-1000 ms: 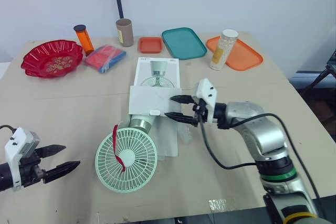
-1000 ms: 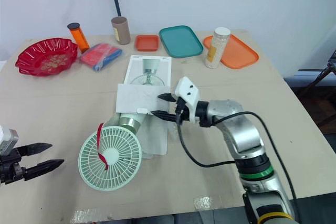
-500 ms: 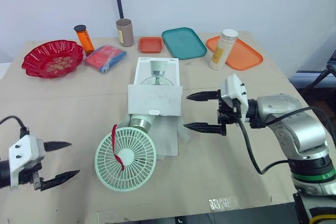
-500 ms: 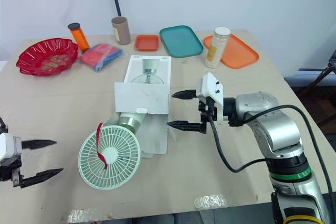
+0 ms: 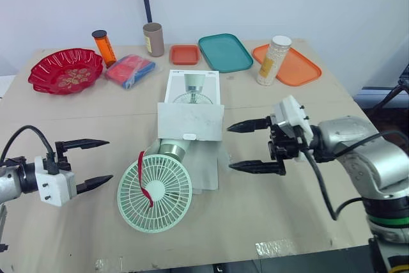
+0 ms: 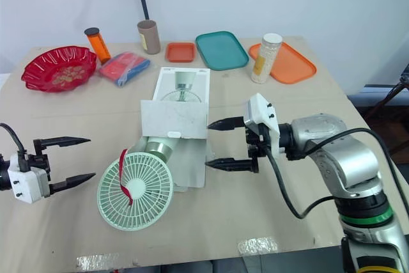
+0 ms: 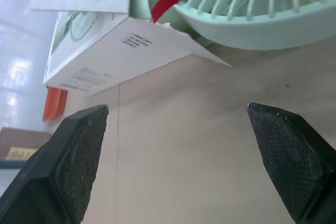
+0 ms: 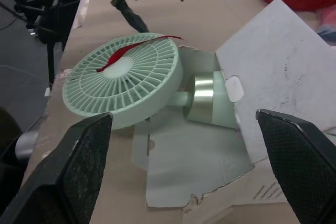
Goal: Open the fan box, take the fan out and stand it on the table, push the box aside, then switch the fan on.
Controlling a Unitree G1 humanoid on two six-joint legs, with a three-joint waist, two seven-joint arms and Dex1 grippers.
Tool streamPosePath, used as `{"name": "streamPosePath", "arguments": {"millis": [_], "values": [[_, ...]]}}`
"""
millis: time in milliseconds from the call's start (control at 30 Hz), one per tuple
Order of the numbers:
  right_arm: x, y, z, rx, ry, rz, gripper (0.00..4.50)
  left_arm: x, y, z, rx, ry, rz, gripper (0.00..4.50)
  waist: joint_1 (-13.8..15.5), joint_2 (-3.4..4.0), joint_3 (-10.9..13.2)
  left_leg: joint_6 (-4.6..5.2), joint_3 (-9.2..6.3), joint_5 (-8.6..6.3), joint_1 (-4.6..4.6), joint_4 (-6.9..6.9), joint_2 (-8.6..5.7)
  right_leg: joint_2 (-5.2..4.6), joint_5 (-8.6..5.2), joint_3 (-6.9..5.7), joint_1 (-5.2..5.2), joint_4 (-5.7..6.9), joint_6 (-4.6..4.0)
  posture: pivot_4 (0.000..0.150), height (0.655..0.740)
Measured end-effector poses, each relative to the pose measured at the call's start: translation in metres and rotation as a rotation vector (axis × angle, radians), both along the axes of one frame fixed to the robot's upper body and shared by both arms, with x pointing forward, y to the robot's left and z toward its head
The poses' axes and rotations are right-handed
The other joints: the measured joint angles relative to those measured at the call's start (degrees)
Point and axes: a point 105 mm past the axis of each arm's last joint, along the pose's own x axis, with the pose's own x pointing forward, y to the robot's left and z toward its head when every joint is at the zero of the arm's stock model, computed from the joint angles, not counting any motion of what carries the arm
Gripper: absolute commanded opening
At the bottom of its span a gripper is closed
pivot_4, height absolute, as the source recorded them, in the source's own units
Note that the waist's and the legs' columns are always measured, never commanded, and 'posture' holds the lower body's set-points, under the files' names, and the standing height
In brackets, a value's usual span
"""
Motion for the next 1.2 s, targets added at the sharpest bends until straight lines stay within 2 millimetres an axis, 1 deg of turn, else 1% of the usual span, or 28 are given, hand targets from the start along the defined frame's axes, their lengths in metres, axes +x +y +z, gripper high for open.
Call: {"name": "streamPosePath", "arguments": {"millis": [100, 200, 300, 400, 633, 833, 967, 1200], "values": [[-0.009, -0.002, 0.001, -0.03, -0.039, 0.037, 4.48, 0.003, -0.001, -0.004, -0.004, -0.025, -0.014, 4.5, -0.03, -0.01, 0.0, 0.01, 0.03, 0.0, 0.01, 0.08, 0.0, 0.0, 0.03, 0.01, 0.01, 0.07, 0.04, 0.15, 0.74], [-0.014, -0.006, -0.003, -0.077, -0.1, 0.068, 4.48, 0.006, -0.002, -0.005, -0.016, -0.058, -0.022, 4.5, -0.03, -0.03, -0.02, 0.01, 0.03, 0.0, 0.02, 0.15, 0.0, 0.02, 0.03, 0.01, 0.02, 0.14, 0.06, 0.15, 0.74], [-0.014, -0.008, -0.005, -0.093, -0.109, 0.069, 4.48, 0.009, -0.002, -0.005, -0.023, -0.087, -0.028, 4.5, -0.07, -0.03, -0.02, 0.01, 0.04, 0.02, 0.05, 0.17, 0.01, 0.03, 0.07, 0.01, 0.02, 0.19, 0.05, 0.15, 0.74], [-0.014, -0.008, -0.005, -0.092, -0.109, 0.065, 4.48, 0.011, -0.007, 0.0, -0.026, -0.131, -0.055, 4.5, -0.05, -0.03, -0.02, 0.02, 0.03, 0.03, 0.05, 0.17, 0.01, 0.03, 0.07, 0.01, 0.02, 0.2, 0.04, 0.15, 0.74], [-0.014, -0.01, -0.001, -0.099, -0.076, 0.058, 4.48, 0.002, -0.02, -0.006, 0.031, -0.2, -0.196, 4.5, -0.04, -0.03, -0.02, 0.02, 0.04, 0.03, 0.05, 0.19, 0.0, 0.02, 0.08, 0.01, 0.02, 0.21, 0.04, 0.15, 0.74], [-0.014, -0.013, 0.001, -0.111, -0.07, 0.043, 4.48, -0.005, -0.021, -0.01, 0.065, -0.261, -0.258, 4.5, -0.03, -0.04, -0.03, 0.02, 0.05, 0.03, 0.05, 0.19, 0.0, 0.02, 0.08, 0.01, 0.02, 0.22, 0.04, 0.15, 0.74], [-0.015, -0.013, 0.0, -0.108, -0.065, 0.04, 4.48, -0.008, -0.023, -0.014, 0.086, -0.268, -0.29, 4.5, -0.03, -0.04, -0.03, 0.02, 0.06, 0.03, 0.06, 0.21, 0.0, 0.02, 0.09, 0.01, 0.03, 0.25, 0.04, 0.15, 0.74], [-0.016, -0.011, 0.0, -0.106, -0.069, 0.038, 4.48, -0.003, -0.035, -0.02, 0.133, -0.277, -0.343, 4.5, 0.0, -0.04, -0.05, 0.02, 0.06, 0.03, 0.06, 0.32, -0.01, 0.03, 0.1, 0.01, 0.07, 0.29, 0.06, 0.15, 0.74]]}}
